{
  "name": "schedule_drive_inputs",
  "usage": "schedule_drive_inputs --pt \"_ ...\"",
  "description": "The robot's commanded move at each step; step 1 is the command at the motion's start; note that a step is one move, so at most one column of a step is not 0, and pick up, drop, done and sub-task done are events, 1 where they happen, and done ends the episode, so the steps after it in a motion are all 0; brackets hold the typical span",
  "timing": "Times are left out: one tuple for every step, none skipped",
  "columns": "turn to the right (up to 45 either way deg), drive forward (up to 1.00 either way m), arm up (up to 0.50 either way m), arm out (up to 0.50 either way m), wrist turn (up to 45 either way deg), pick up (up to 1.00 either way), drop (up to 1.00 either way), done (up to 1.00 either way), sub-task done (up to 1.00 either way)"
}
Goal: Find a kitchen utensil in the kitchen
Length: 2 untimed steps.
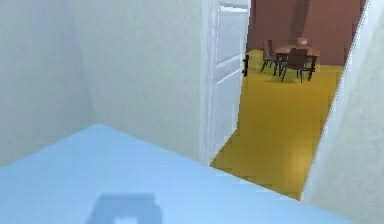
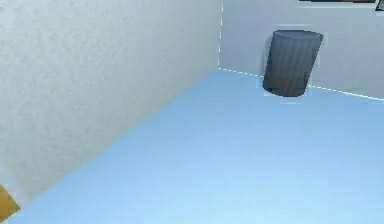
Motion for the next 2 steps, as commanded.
schedule_drive_inputs --pt "24.0 0.00 0.00 0.00 0.0 0.00 0.00 0.00 0.00" --pt "0.0 1.00 0.00 0.00 0.0 0.00 0.00 0.00 0.00"
